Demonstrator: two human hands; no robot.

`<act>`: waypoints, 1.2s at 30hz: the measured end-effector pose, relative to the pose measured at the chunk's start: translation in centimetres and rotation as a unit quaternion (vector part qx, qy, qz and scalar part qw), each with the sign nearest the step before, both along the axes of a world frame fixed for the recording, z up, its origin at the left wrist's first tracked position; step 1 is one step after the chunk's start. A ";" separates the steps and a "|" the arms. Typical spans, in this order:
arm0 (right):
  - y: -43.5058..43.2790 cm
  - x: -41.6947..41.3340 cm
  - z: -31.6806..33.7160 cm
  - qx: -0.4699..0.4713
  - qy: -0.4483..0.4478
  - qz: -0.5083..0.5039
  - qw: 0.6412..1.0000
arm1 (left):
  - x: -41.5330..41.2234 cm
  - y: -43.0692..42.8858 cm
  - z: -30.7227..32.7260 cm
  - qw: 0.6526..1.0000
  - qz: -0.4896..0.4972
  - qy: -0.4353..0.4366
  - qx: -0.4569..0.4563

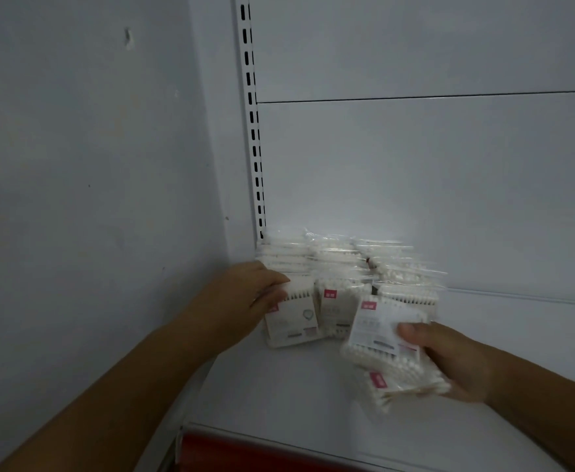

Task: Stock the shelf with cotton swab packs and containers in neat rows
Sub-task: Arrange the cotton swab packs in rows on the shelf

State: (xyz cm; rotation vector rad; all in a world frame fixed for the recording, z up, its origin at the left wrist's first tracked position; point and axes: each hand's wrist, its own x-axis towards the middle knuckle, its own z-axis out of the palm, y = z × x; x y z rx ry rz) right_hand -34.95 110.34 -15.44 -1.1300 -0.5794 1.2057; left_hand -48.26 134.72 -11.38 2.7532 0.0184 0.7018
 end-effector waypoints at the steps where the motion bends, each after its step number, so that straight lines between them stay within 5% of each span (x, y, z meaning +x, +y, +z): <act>1: 0.0 0.0 0.0 -0.011 -0.018 -0.004 1.000 | 0.0 0.2 0.0 1.000 0.002 -0.006 0.008; 7: -0.4 -1.0 2.6 -0.038 -0.189 0.085 0.977 | -0.5 0.1 0.7 0.995 0.054 -0.073 0.046; 9: -0.5 -1.5 3.9 -0.029 -0.269 0.087 0.959 | -1.0 -1.5 2.1 0.993 -0.002 -0.112 -0.024; 11: -0.3 -2.0 5.1 -0.013 -0.307 0.091 0.947 | -1.1 -4.3 3.9 0.980 -0.128 -0.004 -0.151; 13: 0.1 -2.3 6.2 -0.009 -0.354 0.099 0.930 | -0.3 -6.4 4.5 0.959 -0.193 0.100 -0.182; 17: -1.4 -1.9 7.4 -0.078 -0.441 0.063 0.892 | 0.9 -5.6 4.6 0.963 -0.151 -0.006 -0.222; 22: -4.9 0.1 7.8 -0.133 -0.335 -0.061 0.931 | 0.9 -3.6 3.1 0.982 -0.071 -0.090 -0.149; 27: -6.4 0.1 8.6 -0.212 -0.444 -0.128 0.861 | 1.4 -5.5 -0.1 0.992 -0.081 -0.093 -0.023; 32: -5.5 -0.5 10.0 -0.252 -0.648 -0.062 0.716 | 2.7 -4.6 -1.3 0.974 -0.114 -0.150 0.126; 36: -3.6 -0.6 9.4 -0.245 -0.708 -0.056 0.660 | 3.3 -3.9 -1.3 0.968 -0.098 -0.165 0.161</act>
